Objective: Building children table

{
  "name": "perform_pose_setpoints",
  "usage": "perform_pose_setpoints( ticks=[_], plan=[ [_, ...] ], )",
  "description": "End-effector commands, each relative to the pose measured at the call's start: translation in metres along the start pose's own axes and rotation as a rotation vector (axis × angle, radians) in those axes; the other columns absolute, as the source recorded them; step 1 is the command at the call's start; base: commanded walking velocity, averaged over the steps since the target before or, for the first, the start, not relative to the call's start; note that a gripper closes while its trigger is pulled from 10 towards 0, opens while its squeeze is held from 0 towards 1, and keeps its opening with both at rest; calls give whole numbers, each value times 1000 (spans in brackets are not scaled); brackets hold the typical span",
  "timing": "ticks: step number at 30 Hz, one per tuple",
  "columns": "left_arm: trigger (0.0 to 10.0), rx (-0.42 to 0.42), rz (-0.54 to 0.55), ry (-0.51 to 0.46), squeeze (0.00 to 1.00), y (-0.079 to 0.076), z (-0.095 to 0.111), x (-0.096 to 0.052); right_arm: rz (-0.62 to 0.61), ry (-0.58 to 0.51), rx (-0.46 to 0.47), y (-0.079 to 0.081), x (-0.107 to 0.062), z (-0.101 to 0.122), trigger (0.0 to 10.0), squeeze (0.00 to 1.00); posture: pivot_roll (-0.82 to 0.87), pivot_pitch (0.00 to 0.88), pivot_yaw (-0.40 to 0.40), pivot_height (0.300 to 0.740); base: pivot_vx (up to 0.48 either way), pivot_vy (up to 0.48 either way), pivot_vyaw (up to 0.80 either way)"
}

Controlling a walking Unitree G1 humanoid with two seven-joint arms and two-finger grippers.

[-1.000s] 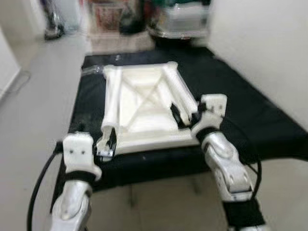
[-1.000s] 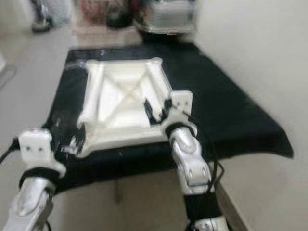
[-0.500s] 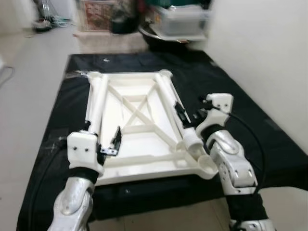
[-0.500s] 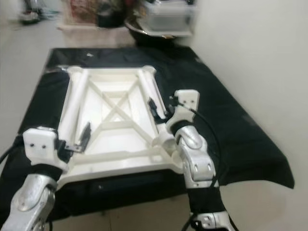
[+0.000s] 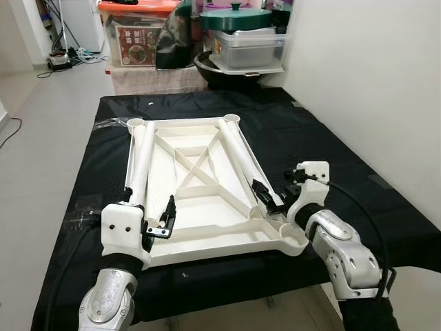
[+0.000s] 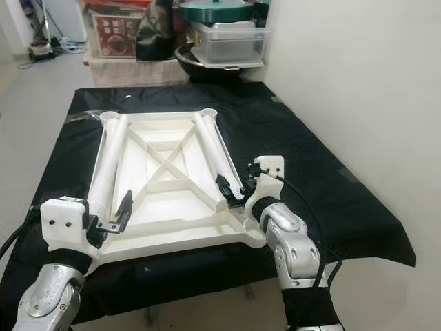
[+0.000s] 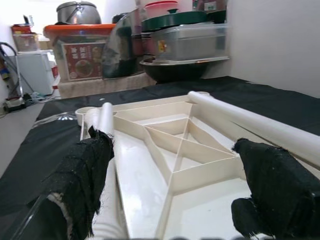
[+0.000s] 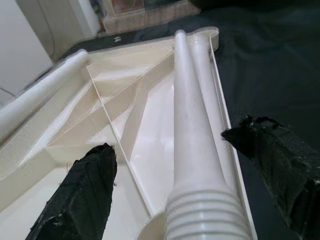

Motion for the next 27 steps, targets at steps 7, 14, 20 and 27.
perform_pose_setpoints(
  ticks=[7, 14, 20, 27],
  plan=[
    [10000, 10, 4, -1, 0, 1, -2, 2, -38, 82, 60, -18, 10, -21, 10000, 0, 28, 0, -78, 740, 0, 0, 0],
    [10000, 11, 7, -5, 0, 0, -1, 3, -35, 125, 75, -17, 13, -32, 10000, 0, 39, 0, -86, 740, 0, 0, 0],
    [10000, 15, 9, -7, 0, 1, -1, 4, -34, 161, 93, -16, 15, -42, 10000, 0, 46, 0, -87, 740, 0, 0, 0],
    [10000, 23, 10, -8, 0, 2, 0, 5, -16, 175, 115, -12, 16, -49, 10000, 0, 45, 0, -81, 740, 0, 0, 0]
  ],
)
Point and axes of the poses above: a point about 5 cm out from each wrist's last joint towards the gripper, its own x axis pointing out of the wrist towards the gripper, its own z axis along the axis of the wrist's last joint, y = z × x, the point moved 4 cm from there along x, pointing out of the wrist towards the gripper, and after that the axes turned 3 degrees about -x, right-handed, at the moved point
